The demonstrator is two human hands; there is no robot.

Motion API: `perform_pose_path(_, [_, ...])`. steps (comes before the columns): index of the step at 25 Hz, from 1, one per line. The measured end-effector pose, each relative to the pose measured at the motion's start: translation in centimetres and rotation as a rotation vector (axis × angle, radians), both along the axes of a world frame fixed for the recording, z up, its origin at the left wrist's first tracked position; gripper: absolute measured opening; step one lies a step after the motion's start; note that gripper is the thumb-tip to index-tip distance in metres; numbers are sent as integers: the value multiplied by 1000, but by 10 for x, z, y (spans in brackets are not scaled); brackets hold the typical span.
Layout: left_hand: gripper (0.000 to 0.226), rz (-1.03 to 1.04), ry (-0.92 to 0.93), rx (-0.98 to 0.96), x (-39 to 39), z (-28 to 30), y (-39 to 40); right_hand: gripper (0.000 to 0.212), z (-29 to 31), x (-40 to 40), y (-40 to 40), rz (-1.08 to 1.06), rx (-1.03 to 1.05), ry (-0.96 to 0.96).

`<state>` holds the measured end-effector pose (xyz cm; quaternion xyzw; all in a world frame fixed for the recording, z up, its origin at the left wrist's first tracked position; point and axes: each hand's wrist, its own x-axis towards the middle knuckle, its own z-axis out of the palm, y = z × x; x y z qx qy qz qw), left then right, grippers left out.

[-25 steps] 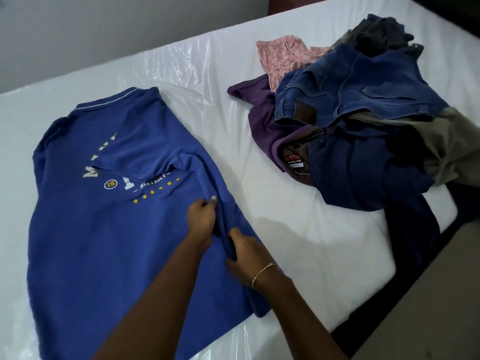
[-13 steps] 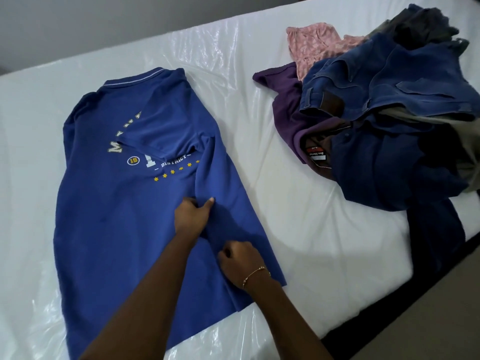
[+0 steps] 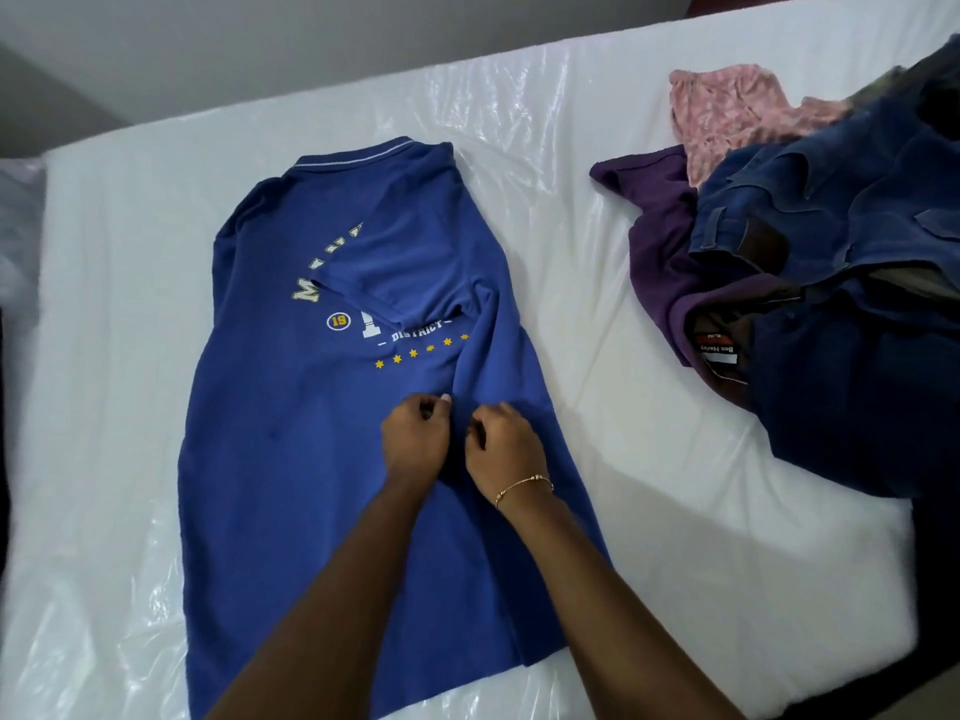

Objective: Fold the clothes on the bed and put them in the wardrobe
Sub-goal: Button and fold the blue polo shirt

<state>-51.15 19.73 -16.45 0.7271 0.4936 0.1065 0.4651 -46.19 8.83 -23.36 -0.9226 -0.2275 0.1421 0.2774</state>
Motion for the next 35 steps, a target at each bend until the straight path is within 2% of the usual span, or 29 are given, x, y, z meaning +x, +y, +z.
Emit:
perform_pose_path(2, [22,140,-135,-160,11,17,10,6,-3,15,16,27,49,-164])
perform_pose_path(3, [22,196,-180,-181,17,22,19,11,-1,23,26,32,71,-231])
perform_pose_path(6, [33,327,-272,-299,39,33,49,16,6,47,50,99,84,-295])
perform_pose_path(8, [45,379,-261,-443,57,31,76,17,2,55,65,215,64,-299])
perform_pose_path(10, [41,377,-190,-532,71,27,98,25,-2,56,78,258,70,-312])
perform_pose_path(13, [16,456,-238,-495,86,25,114,19,-1,56,87,181,63,-315])
perform_pose_path(16, [15,473,-431,-441,95,33,122,24,-2,57,92,15,-43,-369])
perform_pose_path(18, [11,503,-539,-410,97,40,126,27,-1,54,97,40,-81,-409])
perform_pose_path(19, [6,497,-528,-306,97,44,131,31,-2,55,98,75,-58,-440])
perform_pose_path(21, [17,395,-499,-107,96,56,136,42,-2,59,101,117,-1,-491])
perform_pose_path(23, [33,288,-462,-66,93,59,135,48,-1,67,107,97,8,-506])
perform_pose_path(25, [35,367,-383,-168,88,54,135,49,1,81,116,68,14,-513])
perform_pose_path(26, [37,488,-355,-287,86,52,138,48,1,90,122,75,23,-527])
perform_pose_path(28, [61,723,-384,-566,82,48,145,41,5,108,139,108,55,-513])
perform_pose_path(29, [77,759,-386,-601,83,46,149,40,6,115,148,129,67,-491])
perform_pose_path(30, [83,735,-362,-564,84,44,154,41,5,121,158,157,65,-463])
perform_pose_path(31, [76,678,-327,-501,88,44,155,42,1,125,166,183,52,-434])
perform_pose_path(33, [45,563,-291,-435,98,49,157,41,-8,133,180,210,40,-412])
perform_pose_path(34, [31,518,-322,-468,103,54,159,42,-11,137,185,198,44,-409])
perform_pose_path(35, [30,463,-371,-522,106,62,160,44,-9,142,188,174,49,-410])
